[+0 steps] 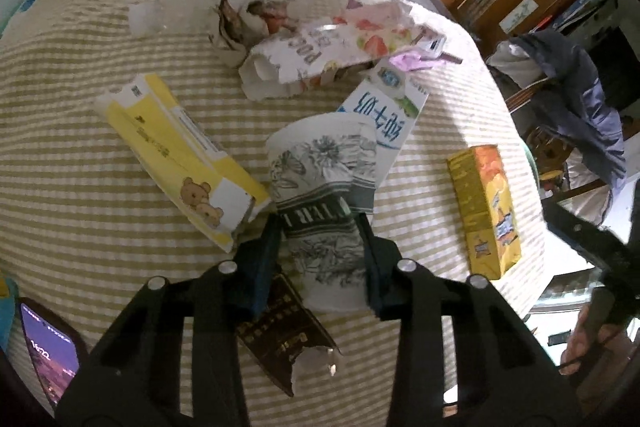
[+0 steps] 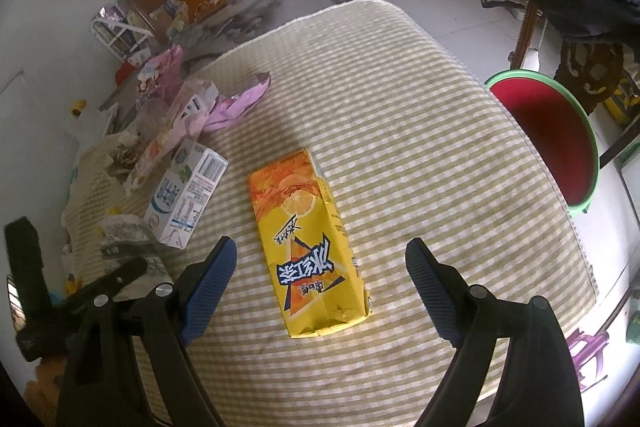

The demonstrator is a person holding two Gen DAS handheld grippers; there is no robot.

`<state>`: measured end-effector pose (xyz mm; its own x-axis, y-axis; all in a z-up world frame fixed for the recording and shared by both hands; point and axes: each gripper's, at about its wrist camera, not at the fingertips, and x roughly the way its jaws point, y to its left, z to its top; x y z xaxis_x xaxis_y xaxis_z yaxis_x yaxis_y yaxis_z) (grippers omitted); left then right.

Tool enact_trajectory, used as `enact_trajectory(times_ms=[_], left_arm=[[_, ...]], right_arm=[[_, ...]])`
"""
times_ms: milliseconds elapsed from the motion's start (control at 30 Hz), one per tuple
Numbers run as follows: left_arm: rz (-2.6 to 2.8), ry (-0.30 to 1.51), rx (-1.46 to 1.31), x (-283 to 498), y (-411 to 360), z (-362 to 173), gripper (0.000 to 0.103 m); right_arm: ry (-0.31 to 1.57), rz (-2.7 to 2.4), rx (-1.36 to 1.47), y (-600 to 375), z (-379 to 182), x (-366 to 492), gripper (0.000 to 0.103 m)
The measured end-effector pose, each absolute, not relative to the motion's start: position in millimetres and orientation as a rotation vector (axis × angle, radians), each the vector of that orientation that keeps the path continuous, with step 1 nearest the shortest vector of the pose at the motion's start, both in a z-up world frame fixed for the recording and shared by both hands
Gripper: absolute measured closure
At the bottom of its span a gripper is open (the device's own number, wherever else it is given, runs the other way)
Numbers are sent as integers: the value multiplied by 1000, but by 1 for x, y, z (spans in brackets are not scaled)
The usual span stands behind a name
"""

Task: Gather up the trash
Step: 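Grasp the patterned paper cup with the left tool while the right tool grasps the yellow juice carton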

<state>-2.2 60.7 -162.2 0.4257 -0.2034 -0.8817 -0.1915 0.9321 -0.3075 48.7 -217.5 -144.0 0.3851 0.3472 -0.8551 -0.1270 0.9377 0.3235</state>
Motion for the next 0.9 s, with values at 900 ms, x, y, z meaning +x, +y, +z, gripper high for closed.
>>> enact_trajectory(times_ms=[900], left_arm=[[-19,998,-336,-13,43,-111,67]], right_arm=[[1241,354,25,-180,-190,67,17]])
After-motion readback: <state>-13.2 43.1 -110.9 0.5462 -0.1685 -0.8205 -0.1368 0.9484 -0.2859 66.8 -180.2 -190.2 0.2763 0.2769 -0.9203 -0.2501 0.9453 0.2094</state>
